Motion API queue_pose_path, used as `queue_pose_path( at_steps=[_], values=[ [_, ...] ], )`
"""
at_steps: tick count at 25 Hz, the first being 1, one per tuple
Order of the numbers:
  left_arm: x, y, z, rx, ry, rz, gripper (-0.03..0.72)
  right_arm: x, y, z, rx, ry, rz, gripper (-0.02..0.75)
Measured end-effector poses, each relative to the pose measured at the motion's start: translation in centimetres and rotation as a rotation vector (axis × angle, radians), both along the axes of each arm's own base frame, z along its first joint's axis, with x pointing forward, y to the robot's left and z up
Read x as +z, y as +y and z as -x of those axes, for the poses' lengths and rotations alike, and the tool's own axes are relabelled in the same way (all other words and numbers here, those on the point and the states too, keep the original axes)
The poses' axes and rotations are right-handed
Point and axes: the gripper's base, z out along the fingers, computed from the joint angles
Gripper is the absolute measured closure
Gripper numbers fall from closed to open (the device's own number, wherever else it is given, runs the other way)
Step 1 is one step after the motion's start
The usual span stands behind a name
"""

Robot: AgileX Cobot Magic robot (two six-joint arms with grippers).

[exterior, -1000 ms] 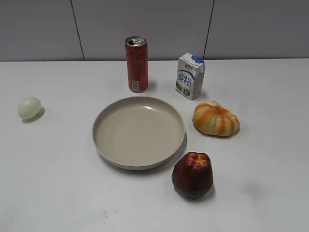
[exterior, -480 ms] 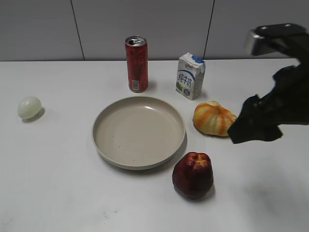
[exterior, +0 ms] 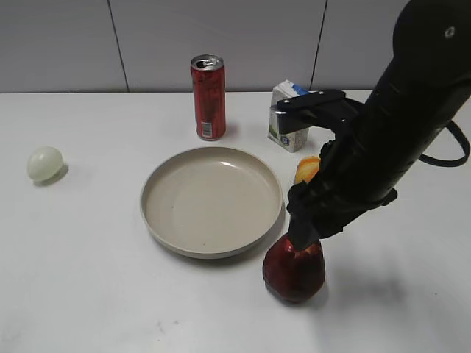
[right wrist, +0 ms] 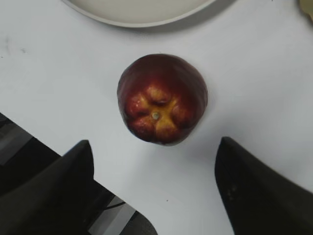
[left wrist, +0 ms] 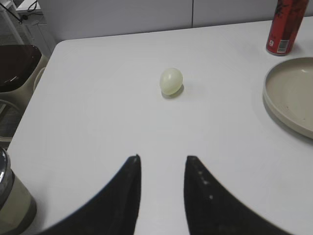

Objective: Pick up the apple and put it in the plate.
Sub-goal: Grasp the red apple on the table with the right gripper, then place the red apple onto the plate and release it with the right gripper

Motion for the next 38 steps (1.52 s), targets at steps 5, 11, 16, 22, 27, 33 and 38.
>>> queue_pose_path(
  at_steps=[5, 11, 16, 22, 27, 33, 38],
  values=[
    [0.0, 0.0, 0.0, 0.000, 0.000, 0.000, 0.449, -2.4, 0.3, -0.7, 0.004, 0.044, 0.047, 0.125],
    [0.0, 0.0, 0.0, 0.000, 0.000, 0.000, 0.449, -4.4, 0.9, -1.3, -0.021, 0.068, 0.041, 0.125],
    [0.0, 0.0, 0.0, 0.000, 0.000, 0.000, 0.449, -5.1, 1.1, -1.6, -0.030, 0.073, 0.039, 0.148],
    [0.0, 0.0, 0.0, 0.000, 0.000, 0.000, 0.449, -4.7, 1.2, -1.7, -0.016, 0.116, 0.057, 0.172],
    [0.0, 0.0, 0.0, 0.000, 0.000, 0.000, 0.449, -1.3, 2.2, -2.9, 0.031, 0.147, 0.068, 0.173],
    [0.0, 0.0, 0.0, 0.000, 0.000, 0.000, 0.449, 3.6, 4.2, -6.2, 0.018, -0.075, -0.065, 0.174],
    [0.0, 0.0, 0.0, 0.000, 0.000, 0.000, 0.449, 2.7, 6.3, -8.3, 0.005, -0.150, -0.120, 0.174]
  ],
)
